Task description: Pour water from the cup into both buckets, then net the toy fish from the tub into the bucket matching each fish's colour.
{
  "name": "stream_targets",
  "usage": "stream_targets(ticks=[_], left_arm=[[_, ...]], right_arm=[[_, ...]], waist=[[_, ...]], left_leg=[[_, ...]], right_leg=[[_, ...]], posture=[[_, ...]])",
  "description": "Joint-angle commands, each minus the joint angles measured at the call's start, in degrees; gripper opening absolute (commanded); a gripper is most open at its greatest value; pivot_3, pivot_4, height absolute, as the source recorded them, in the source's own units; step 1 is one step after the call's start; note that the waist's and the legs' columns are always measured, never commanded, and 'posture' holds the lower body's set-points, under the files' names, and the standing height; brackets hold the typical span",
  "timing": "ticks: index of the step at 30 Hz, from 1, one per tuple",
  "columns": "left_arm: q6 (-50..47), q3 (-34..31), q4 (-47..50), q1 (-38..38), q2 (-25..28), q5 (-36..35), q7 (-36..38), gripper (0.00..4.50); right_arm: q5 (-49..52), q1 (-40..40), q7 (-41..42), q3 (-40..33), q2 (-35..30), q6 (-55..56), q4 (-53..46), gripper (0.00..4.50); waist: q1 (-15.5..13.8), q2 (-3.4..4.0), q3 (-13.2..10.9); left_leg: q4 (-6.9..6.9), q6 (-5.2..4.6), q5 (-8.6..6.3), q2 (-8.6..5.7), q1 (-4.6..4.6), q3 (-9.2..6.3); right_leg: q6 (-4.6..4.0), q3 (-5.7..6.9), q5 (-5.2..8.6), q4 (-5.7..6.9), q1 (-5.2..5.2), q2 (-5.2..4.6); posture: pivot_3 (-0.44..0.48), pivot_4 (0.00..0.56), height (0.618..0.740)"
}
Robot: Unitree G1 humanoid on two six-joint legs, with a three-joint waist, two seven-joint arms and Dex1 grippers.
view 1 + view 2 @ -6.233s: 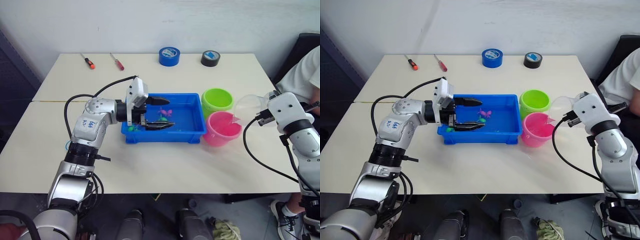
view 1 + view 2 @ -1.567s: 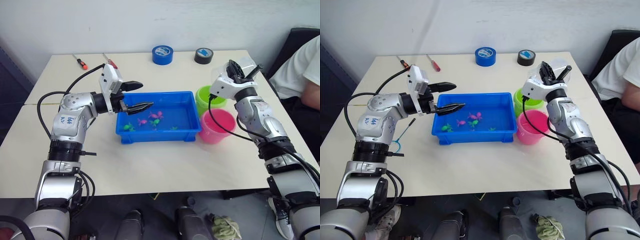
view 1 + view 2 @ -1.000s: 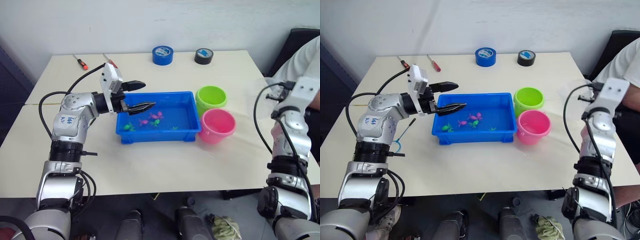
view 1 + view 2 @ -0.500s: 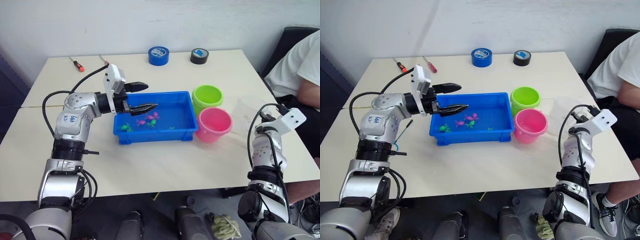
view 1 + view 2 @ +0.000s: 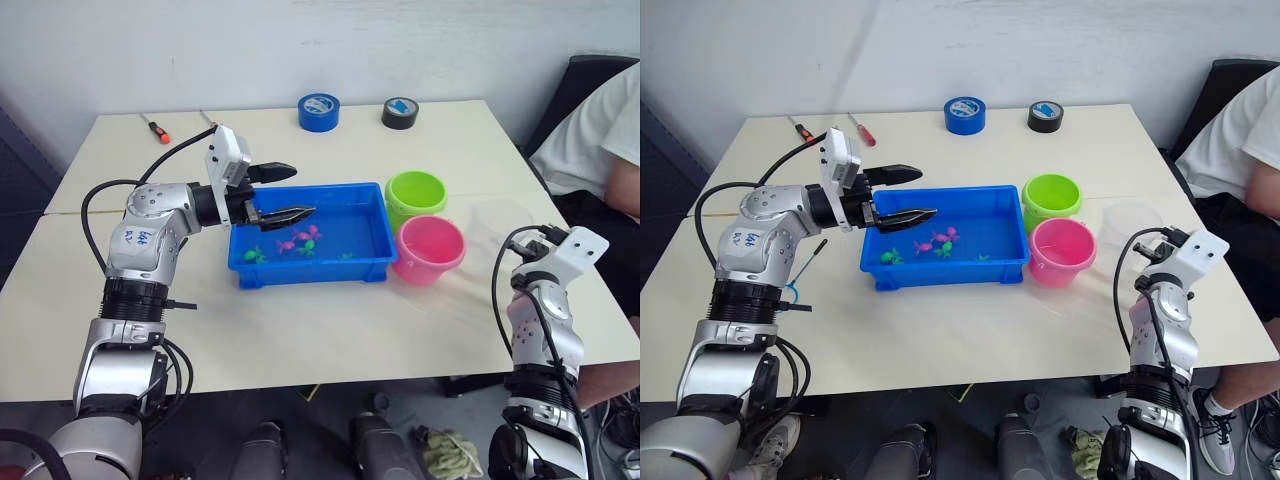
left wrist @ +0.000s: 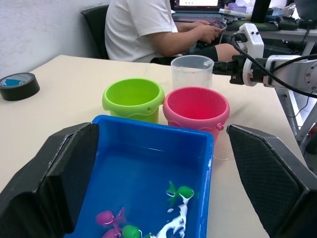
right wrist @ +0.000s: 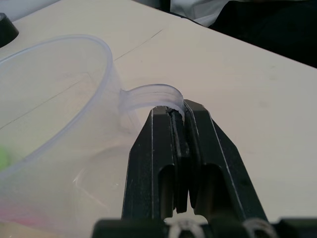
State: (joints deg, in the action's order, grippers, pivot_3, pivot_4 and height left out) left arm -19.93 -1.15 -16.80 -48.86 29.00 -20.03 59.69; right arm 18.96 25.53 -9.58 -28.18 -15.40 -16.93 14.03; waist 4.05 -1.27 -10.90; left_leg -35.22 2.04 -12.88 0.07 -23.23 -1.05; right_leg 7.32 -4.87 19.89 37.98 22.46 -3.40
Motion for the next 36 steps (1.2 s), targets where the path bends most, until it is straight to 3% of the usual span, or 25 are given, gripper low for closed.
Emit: stream_targets(ticks=[1,7,16,21,27,36], left_arm=[[0.7,-0.2,0.2,-1.1,-0.3,-0.4,0.3,4.50],[0.8,-0.2,0.3,-0.8,-0.7,-0.3,0.4,4.50],[0.2,-1.0,1.7,1.0,0.6,-0.3,0.1,4.50],[-1.3,-1.9,3.9,3.9,2.3,-0.4,-1.8,4.50],[-4.3,-5.1,9.5,10.1,5.0,-1.3,-5.9,4.50],[-5.4,-14.2,11.9,21.4,9.3,-0.7,-13.6,4.50]], right_arm=[[-1.4,-1.0,-0.7,0.5,-1.5,-2.4,-1.4,1.48],[-3.1,-3.7,0.4,2.0,-4.1,-7.2,-4.4,4.40],[0.3,-15.6,10.6,2.7,-13.5,-23.9,-22.4,4.40],[6.8,-22.0,29.4,7.3,-24.6,-29.3,-32.2,4.40],[11.6,-21.9,46.7,9.6,-33.6,-26.1,-37.0,4.46],[15.8,-15.8,58.5,18.3,-31.1,-18.6,-42.5,4.46]], waist=[[0.0,0.00,0.0],[0.0,0.00,0.0],[-1.1,-0.01,0.0],[-0.8,-0.05,0.0],[-0.9,-0.15,-0.1],[-1.0,-0.44,-0.2]], left_leg=[[0.01,0.00,0.00,-0.01,0.00,0.00],[0.01,-0.03,-0.01,-0.06,-0.01,0.02],[0.02,-0.09,-0.05,-0.08,-0.03,0.02],[0.01,-0.18,-0.11,-0.15,-0.02,0.06],[0.00,-0.18,-0.12,-0.09,-0.01,0.05],[-0.02,-0.23,-0.17,0.12,-0.03,0.03]], right_leg=[[0.00,0.00,0.00,0.00,0.01,0.00],[0.01,-0.08,-0.01,-0.01,0.04,-0.02],[0.02,-0.09,-0.01,-0.11,0.02,0.00],[0.07,-0.13,-0.03,-0.21,-0.01,0.03],[0.10,-0.16,-0.05,-0.23,-0.02,0.06],[0.12,-0.06,-0.06,-0.36,-0.07,-0.09]], posture=[[0.000,0.150,0.734],[0.000,0.150,0.734],[0.000,0.150,0.734],[0.000,0.150,0.734],[0.000,0.150,0.734],[0.000,0.150,0.734]])
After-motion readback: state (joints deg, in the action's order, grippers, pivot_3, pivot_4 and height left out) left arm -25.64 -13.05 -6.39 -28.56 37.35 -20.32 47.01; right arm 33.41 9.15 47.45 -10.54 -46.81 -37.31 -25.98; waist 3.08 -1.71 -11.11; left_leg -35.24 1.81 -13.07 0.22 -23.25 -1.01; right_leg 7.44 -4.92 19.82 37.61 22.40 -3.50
